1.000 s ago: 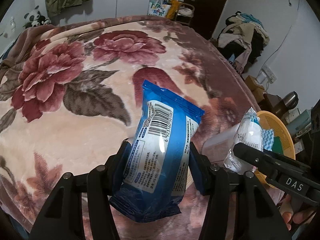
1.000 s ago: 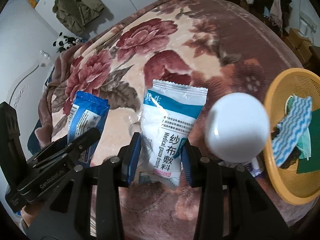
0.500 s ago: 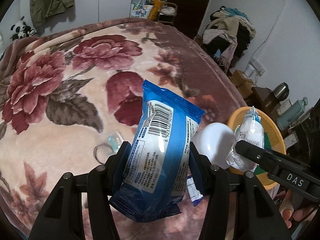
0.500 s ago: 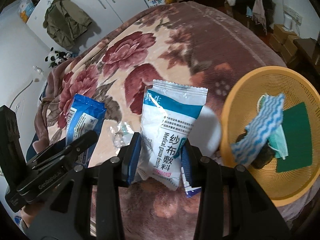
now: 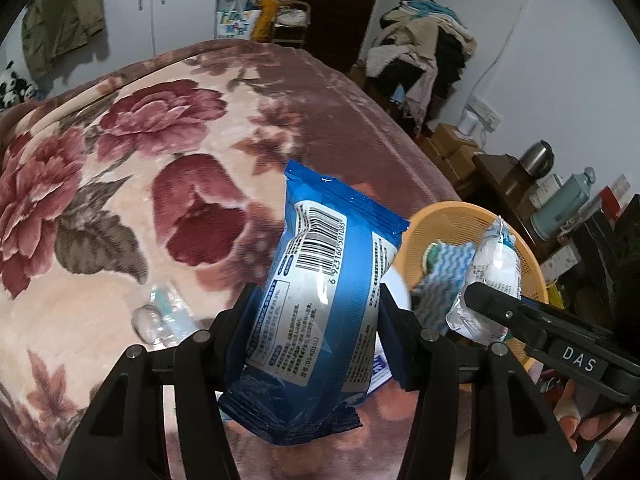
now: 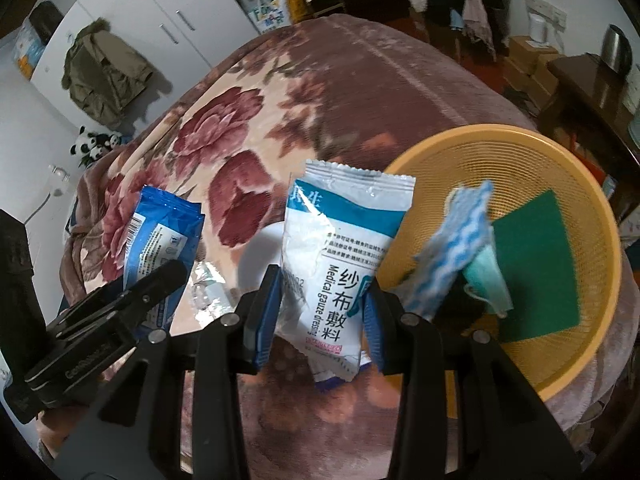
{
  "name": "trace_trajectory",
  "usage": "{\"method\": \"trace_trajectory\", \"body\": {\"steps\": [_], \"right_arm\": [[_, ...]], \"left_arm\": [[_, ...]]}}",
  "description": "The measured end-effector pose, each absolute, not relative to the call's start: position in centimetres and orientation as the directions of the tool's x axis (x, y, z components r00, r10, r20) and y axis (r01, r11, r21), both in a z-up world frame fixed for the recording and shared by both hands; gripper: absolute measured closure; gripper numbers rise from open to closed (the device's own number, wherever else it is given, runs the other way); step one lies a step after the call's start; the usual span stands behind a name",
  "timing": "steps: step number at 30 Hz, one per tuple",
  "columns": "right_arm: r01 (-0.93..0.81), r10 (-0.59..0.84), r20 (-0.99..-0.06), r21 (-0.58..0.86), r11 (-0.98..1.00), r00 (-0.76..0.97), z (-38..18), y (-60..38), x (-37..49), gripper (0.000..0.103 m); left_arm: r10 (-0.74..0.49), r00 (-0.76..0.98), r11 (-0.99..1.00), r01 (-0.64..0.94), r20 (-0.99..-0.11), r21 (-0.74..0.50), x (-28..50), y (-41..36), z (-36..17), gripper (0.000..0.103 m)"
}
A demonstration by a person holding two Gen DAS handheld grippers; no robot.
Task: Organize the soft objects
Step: 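Carry the wipes pack and gauze pack with both tools over the yellow basket, then open both tools to drop the wipes and gauze packs into the basket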
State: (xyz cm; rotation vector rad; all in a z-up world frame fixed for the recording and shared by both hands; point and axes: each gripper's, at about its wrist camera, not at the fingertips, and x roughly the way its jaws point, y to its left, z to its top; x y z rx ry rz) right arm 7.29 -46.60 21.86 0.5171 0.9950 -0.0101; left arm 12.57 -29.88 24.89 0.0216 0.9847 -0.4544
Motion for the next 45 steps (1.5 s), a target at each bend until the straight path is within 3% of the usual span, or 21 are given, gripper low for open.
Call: {"method": "trace_trajectory", "body": {"steps": [12,23,25,27,28,29,45], "right_arm": [[0.329,0.164,-0.806,0.406,0.852,0.569,21.6,-52.1,5.0,0.064],[0.438,0.084,-0.834,0.37,0.819,0.546,19.9,-56.8,3.5,0.061],[0.456,0.094,-0.832,0.39,0.8,0.547,19.4,-57.8,3.0,0.053],[0.469,0.115,-0.83,0.416,0.779,0.546,18.9,-58.7,2.6,0.033],[0.481,0.105,-0.83,0.415,0.773,0.548,18.9,-58.9,2.4,0.017],[0.493,0.088,-0.828,0.411,0.766,0.554,18.9,-59.1,2.1,0.011],[0.474,0.08,-0.827,0.395,0.787,0.556,19.6,-57.7,1.8,0.003]], "left_arm": [[-0.408,0.426,0.864,0.467,-0.808,-0.19,11.5,-36.5,24.8,0.045],[-0.488,0.314,0.808,0.515,-0.814,-0.286,11.6,-42.8,22.2,0.044],[-0.496,0.294,0.799,0.523,-0.817,-0.297,11.4,-43.7,21.6,0.03],[-0.506,0.266,0.789,0.527,-0.821,-0.316,11.2,-44.3,20.9,0.003],[-0.507,0.25,0.784,0.531,-0.825,-0.321,11.1,-44.6,20.6,0.0],[-0.504,0.252,0.784,0.536,-0.826,-0.315,10.9,-44.7,20.4,0.001],[-0.523,0.271,0.778,0.539,-0.808,-0.322,10.4,-42.0,21.4,0.001]]}}
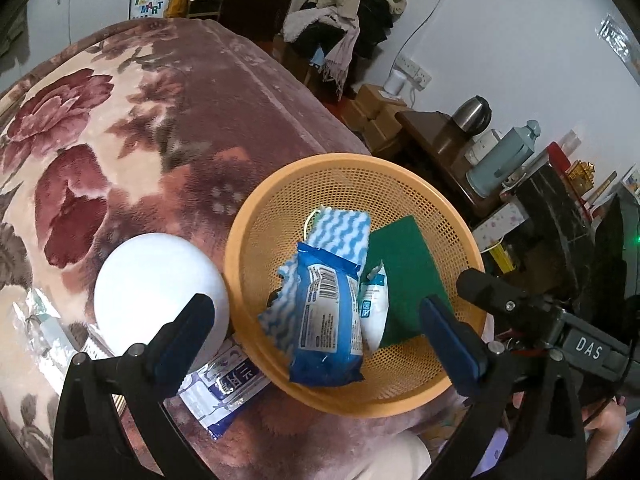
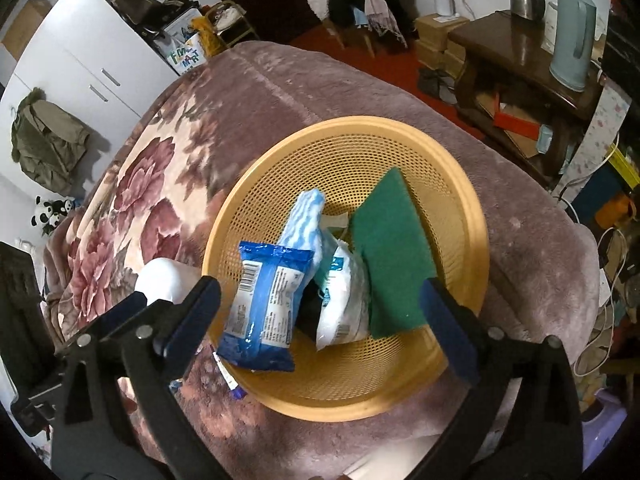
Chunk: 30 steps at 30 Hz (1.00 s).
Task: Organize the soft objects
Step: 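Open both tools to drop the wipes and gauze packs into the basket, then move both tools back toward the cotton swabs and remaining items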
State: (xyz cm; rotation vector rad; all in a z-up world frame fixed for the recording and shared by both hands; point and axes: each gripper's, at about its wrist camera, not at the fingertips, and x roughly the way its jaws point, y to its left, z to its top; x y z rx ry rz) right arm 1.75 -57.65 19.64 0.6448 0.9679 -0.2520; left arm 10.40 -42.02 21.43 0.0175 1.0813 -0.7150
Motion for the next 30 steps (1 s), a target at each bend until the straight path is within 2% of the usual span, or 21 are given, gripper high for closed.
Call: {"method": "trace_trajectory", "body": {"steps": [30], "right_arm": [[0.397,0.073,-0.842,0.327,0.857,0.535,21.5,-50.8,4.9,0.002]], "left_arm": [[-0.536,0.328,0.802,0.485,-0.778,-0.348,11.5,-33.3,22.5,0.001]]}}
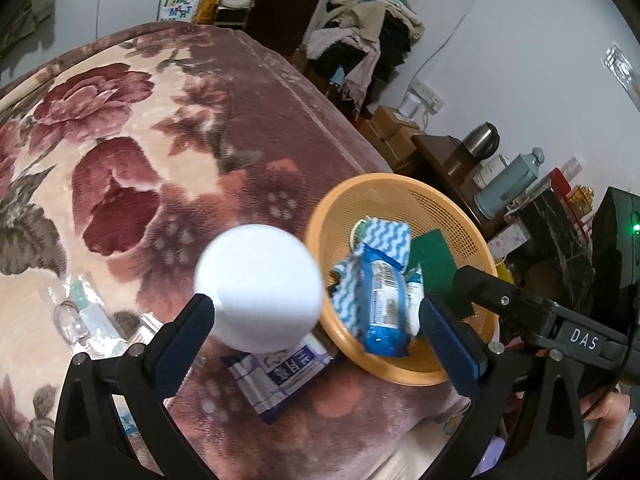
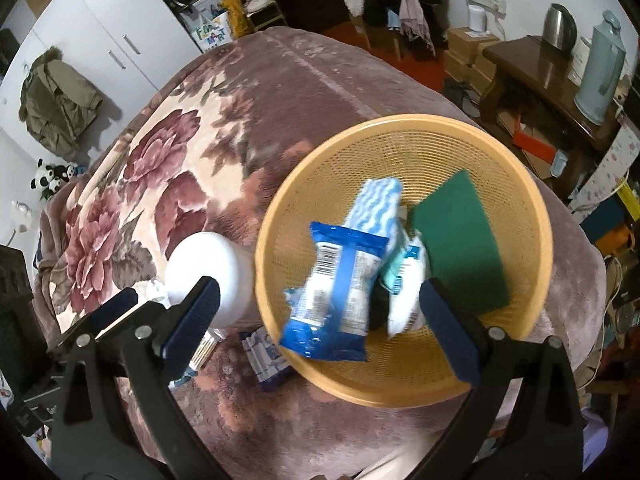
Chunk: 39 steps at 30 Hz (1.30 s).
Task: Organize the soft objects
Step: 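Move both tools back toward the cotton swabs and remaining items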
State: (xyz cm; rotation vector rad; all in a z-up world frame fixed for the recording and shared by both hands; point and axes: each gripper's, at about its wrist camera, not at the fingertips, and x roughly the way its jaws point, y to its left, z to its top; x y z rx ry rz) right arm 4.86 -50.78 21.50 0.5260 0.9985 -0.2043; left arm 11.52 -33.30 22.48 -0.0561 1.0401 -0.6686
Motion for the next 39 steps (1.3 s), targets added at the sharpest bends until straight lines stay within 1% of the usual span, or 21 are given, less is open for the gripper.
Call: {"method": "trace_trajectory", "body": {"steps": [15,21,27,39], "right_arm": [[0.261,0.098,-0.846,0.269,0.927,0.523,22.3,-42.3,8.8,0.002],[0.2,0.122,-0.848,0.257,0.945,0.516,22.2,-38.6,10.2,0.002],[0.131,0.156,-0.859,0.249,0.96,0.488,21.1,-34.3,11.4,0.002],[0.049,0.211,-0.879,0.255,0.966,0.427,18.4,-28.2,12.5,0.002]], "left_arm": [[-0.528,0.39,0.841,0.364,-0.754,-0.4,13.8,-23.8,22.0,0.001],[-0.496,0.427,0.867,0.293,-0.756,-0.403,14.4,-18.9,21.5,0.001],[-0.466,0.443,0.885,0.213,-0.766,-0.415,14.8,-13.8,20.1,0.001],[-0.425,0.447,0.898,0.102,-0.787,-0.427,14.8,-6.9,16.9,0.001]]}}
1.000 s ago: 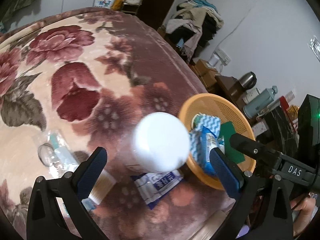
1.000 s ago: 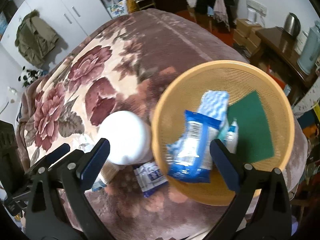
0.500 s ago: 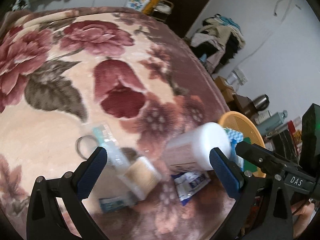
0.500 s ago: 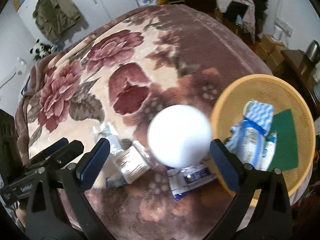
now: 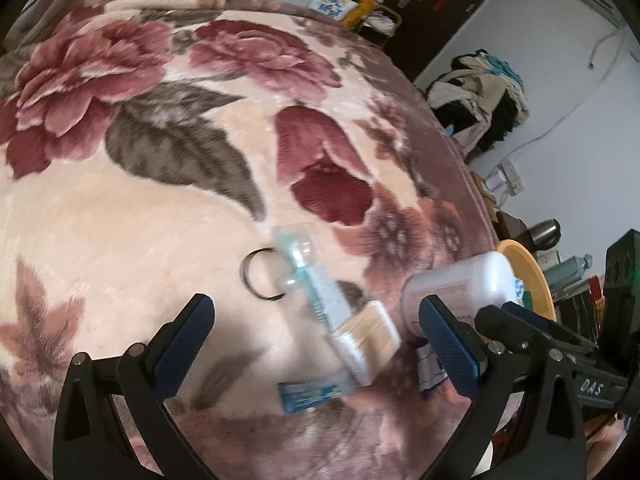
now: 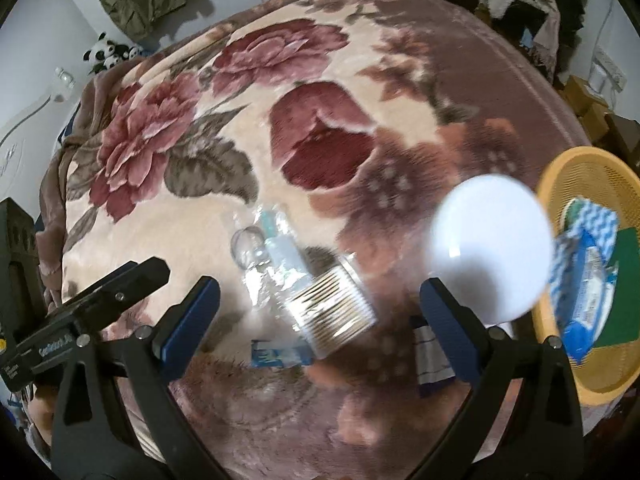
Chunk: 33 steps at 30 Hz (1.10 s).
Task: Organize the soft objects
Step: 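Move both tools back toward the cotton swabs and remaining items, then grasp the small blue packet with the left tool while the right tool grasps the cotton swab bag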
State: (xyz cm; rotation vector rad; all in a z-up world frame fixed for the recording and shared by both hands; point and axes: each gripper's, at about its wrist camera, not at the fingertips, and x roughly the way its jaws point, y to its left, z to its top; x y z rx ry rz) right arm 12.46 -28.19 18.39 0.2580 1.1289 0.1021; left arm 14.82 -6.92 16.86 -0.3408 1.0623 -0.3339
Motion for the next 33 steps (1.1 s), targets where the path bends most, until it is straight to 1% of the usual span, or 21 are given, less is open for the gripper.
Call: {"method": "trace_trajectory", "body": {"steps": [10,16,19,23,28,29,31,32,33], "right_arm": [[0.021,0.238,-0.923,0.256,0.967,0.302,12.5,-24.0,12.6,0.002],[0.007,0.237,-0.94,0.247,0.969,0.246,9.5,-22.9,12.3,0.002],[0.015,0.234,-0.94,0.245,0.969,0.249,8.9,-23.1,11.9,0.002],[0.038,0.273,-0.917,0.296,0.955,0.291,9.6,-24.5,11.3,0.002],[0.065,0.31,-0.89,0.35,0.935,0.336,10.4,-26.3,10.3,0.002],[0.068,0.313,-0.888,0.355,0.933,0.337,10.4,-26.5,10.2,0.002],[0.077,0.322,-0.887,0.365,0.928,0.331,10.2,-26.9,9.9,0.002],[0.083,0.331,-0.885,0.376,0.923,0.329,10.0,-27.1,9.7,0.002],[0.088,0.334,-0.884,0.381,0.92,0.327,10.0,-27.3,9.7,0.002]], "left_arm": [[-0.368,0.393,0.918,0.012,-0.842,-0.396,14.1,-3.0,10.9,0.001],[-0.347,0.357,0.928,-0.004,-0.867,-0.373,13.4,-1.7,7.9,0.001],[-0.35,0.324,0.935,0.059,-0.879,-0.35,12.4,-2.8,6.8,0.001],[-0.357,0.28,0.929,0.205,-0.891,-0.308,10.6,-6.1,5.5,0.001],[-0.427,0.257,0.879,0.342,-0.867,-0.332,9.3,-10.9,4.6,0.002],[-0.438,0.258,0.87,0.363,-0.861,-0.334,9.3,-11.8,4.4,0.004],[-0.451,0.253,0.854,0.4,-0.856,-0.332,9.4,-13.5,4.2,0.017],[-0.457,0.248,0.847,0.415,-0.854,-0.332,9.5,-14.1,4.1,0.029],[-0.454,0.246,0.844,0.425,-0.856,-0.326,9.6,-14.7,3.9,0.045]]}}
